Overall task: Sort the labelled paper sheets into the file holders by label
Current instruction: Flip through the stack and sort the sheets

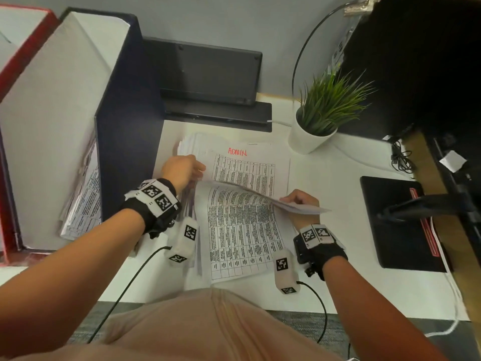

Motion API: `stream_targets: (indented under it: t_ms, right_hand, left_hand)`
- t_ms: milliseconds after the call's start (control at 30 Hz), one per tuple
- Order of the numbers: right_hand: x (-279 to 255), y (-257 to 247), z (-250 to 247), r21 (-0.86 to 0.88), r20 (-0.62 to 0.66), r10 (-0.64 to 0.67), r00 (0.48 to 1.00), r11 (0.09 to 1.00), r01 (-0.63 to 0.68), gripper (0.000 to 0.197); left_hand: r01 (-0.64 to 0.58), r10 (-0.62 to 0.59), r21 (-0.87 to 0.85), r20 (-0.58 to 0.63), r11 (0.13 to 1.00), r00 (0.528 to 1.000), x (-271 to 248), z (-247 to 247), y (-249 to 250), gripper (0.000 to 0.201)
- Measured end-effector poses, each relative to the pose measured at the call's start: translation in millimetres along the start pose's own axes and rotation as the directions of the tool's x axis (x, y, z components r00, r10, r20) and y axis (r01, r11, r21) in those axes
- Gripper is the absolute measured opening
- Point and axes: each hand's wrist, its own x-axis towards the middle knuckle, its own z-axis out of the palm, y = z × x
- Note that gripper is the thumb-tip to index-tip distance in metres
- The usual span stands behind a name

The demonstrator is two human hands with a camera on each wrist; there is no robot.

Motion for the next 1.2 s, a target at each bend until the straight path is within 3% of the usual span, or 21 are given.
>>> stream_targets:
  t_ms: [100, 200, 300, 400, 533, 567, 633, 667, 767, 833, 900, 967, 1000, 1100, 1200]
  right_hand:
    - [-4.3, 1.6, 0.7, 0.101, -0.024, -0.076, 0.997, 0.992, 0.078, 0.038]
    - [-2.8, 3.0, 1.2, 0.091, -0.021, -0.109, 0.994, 0.990, 0.111, 0.042]
    - [-3.2, 6.5, 1.8, 0.078, -0.032, -0.115, 0.993, 0.990, 0.118, 0.039]
    - [-2.8, 5.3, -0.3, 0.064, -0.015, -0.102, 0.995, 0.993, 0.103, 0.030]
    - [-4.7, 2.7, -2.1, 0.087, -0.028, -0.102, 0.994, 0.991, 0.104, 0.020]
    - [-3.1, 5.6, -3.0, 0.105, -0.056, -0.105, 0.993, 0.988, 0.110, 0.023]
    - [-0.8, 6.0, -4.1, 0.276, -0.049, 0.020, 0.999, 0.961, -0.005, 0.031]
    - [1.3, 6.9, -4.4, 0.312, -0.031, 0.063, 0.998, 0.949, -0.050, 0.032]
    - [0.8, 8.1, -2.2, 0.238, -0.064, -0.004, 0.998, 0.971, 0.019, 0.036]
    - [-3.4, 10.6, -2.0, 0.171, -0.114, -0.009, 0.993, 0.985, 0.028, 0.040]
    - [7.4, 8.9, 3.4, 0.072, -0.152, 0.040, 0.988, 0.997, -0.030, 0.035]
    - [13.3, -3.0, 8.4, -0.180, -0.165, 0.234, 0.958, 0.948, -0.263, 0.016]
    - [14.8, -5.4, 8.5, -0.266, -0.207, 0.275, 0.939, 0.908, -0.324, 0.025]
    - [6.1, -2.1, 1.5, -0.019, -0.156, 0.051, 0.986, 0.998, -0.054, 0.031]
    - [1.1, -2.7, -8.3, 0.196, -0.101, 0.080, 0.992, 0.979, -0.059, 0.036]
  left_hand:
    - [0.038, -0.030, 0.267, -0.035, 0.963, 0.999, 8.1, 1.0, 0.8, 0.021]
    - [0.054, -0.058, 0.537, -0.011, 0.842, 0.998, 8.4, 3.4, 2.8, 0.029]
    - [0.066, -0.084, 0.636, -0.001, 0.769, 0.996, 6.2, 9.3, 7.6, 0.043]
    - [-0.013, -0.006, 0.660, 0.027, 0.751, 1.000, 5.4, 14.6, 7.7, 0.035]
    - [-0.129, 0.122, 0.497, 0.046, 0.858, 0.991, -1.6, 12.6, 2.2, 0.013]
    - [-0.157, 0.148, 0.478, 0.056, 0.864, 0.987, -5.7, 11.5, 1.3, 0.015]
    - [-0.226, 0.212, 0.497, 0.085, 0.838, 0.974, -10.7, 10.3, -3.0, 0.033]
    - [-0.271, 0.267, 0.505, 0.084, 0.819, 0.960, -13.4, 9.7, -5.0, 0.029]
    - [-0.470, 0.524, 0.482, 0.027, 0.739, 0.851, -22.6, 7.5, -11.1, 0.024]
    - [-0.555, 0.603, 0.413, 0.020, 0.722, 0.798, -27.6, 6.0, -13.7, 0.025]
    - [-0.542, 0.557, 0.236, 0.001, 0.807, 0.830, -29.9, 7.0, -17.3, 0.022]
    - [-0.449, 0.450, 0.038, 0.000, 0.893, 0.893, -32.1, 8.1, -19.1, 0.024]
    - [-0.411, 0.413, -0.051, 0.013, 0.910, 0.911, -33.0, 8.7, -20.1, 0.026]
    - [-0.320, 0.351, -0.241, 0.096, 0.916, 0.931, -35.3, 9.8, -20.9, 0.033]
    - [-0.202, 0.251, -0.260, 0.174, 0.944, 0.952, -33.8, 6.3, -18.2, 0.034]
